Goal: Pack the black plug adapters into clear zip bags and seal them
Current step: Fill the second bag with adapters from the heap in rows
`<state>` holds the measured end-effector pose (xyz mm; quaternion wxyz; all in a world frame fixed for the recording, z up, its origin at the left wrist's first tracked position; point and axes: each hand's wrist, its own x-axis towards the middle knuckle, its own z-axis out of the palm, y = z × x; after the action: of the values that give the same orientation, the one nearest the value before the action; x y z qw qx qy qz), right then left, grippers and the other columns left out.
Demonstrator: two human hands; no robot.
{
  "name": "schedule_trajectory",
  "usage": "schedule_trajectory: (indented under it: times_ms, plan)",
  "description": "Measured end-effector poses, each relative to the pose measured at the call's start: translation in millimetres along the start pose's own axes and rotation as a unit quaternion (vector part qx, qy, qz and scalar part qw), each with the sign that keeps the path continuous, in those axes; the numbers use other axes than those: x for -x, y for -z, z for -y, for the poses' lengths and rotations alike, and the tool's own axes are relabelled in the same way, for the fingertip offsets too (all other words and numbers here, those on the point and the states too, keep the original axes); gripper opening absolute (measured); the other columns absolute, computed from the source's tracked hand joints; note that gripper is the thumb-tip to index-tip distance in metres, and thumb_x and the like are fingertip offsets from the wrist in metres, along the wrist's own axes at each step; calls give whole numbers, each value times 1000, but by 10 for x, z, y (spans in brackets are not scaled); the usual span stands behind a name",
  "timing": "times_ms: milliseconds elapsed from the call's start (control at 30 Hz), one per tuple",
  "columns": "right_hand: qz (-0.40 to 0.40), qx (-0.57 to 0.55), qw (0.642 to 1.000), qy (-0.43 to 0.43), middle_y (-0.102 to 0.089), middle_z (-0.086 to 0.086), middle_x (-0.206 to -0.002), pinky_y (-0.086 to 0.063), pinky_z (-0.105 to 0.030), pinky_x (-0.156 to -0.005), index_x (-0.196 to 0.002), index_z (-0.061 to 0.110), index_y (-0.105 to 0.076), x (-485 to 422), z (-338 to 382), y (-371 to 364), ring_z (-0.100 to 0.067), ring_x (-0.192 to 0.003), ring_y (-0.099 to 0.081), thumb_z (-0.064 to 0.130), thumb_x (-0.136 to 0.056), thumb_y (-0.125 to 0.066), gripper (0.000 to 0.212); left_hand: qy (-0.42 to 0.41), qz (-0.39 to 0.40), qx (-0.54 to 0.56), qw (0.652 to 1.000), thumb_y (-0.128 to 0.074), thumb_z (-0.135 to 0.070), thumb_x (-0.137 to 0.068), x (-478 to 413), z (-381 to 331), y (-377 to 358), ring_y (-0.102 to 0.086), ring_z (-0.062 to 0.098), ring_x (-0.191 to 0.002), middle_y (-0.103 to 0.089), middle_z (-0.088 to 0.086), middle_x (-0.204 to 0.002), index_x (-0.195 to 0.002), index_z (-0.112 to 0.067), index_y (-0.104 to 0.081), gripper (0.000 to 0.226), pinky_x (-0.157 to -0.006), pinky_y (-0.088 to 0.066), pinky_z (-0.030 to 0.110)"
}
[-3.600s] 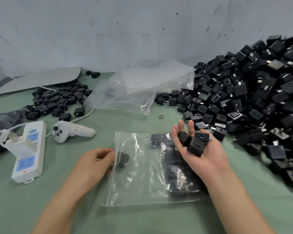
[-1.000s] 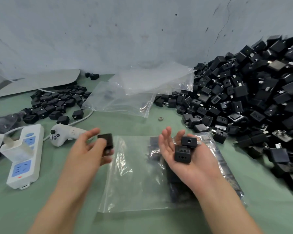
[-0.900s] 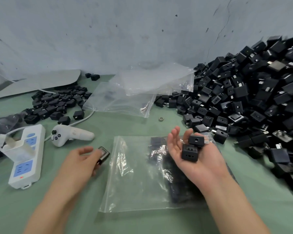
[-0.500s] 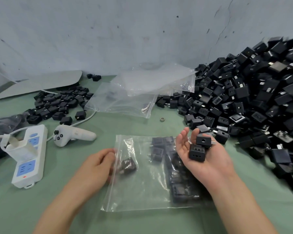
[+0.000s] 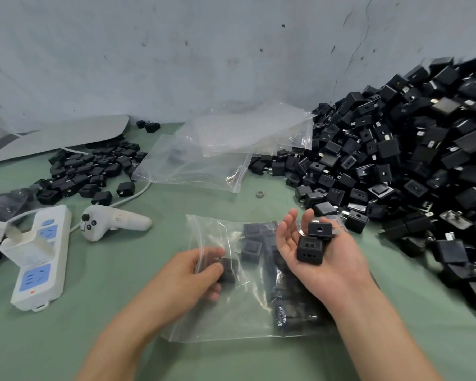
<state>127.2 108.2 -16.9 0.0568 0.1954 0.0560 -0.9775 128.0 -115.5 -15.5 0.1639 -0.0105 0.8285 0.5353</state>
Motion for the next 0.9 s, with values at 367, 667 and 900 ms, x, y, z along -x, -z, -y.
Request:
schedule_trajectory:
  times_ms: [367, 667, 900]
  plan:
    - [1, 4, 1000, -4, -70, -12, -94, -59, -39, -64, -78, 9, -71, -24, -8, 32, -27, -71, -69, 28, -97, -49, 34, 101, 95, 369, 919, -55, 4, -93, 0, -129, -105, -70, 47, -96, -72, 24, -109, -101, -5, -52, 13, -71, -62, 48]
    - [2, 0, 1000, -9, -70, -13, -94, -59, -39, -64, -77, 9, -72, -28, -6, 29, -27, -71, -68, 29, -96, -50, 35, 90, 65, 337, 935, -53, -6, -98, -86, -31, -98, -72, 40, -98, -71, 28, -107, -100, -6, -55, 3, -74, -62, 44]
    - [6, 6, 1000, -13, -71, -12, -96, -59, -39, -65, -79, 10, -72, 13, -17, 25, -27, -72, -69, 29, -97, -50, 34, 93, 29, 319, 943, -55, -13, -98, -55, -61, -29, -72, 40, -96, -74, 23, -103, -111, -4, -57, 16, -77, -62, 46]
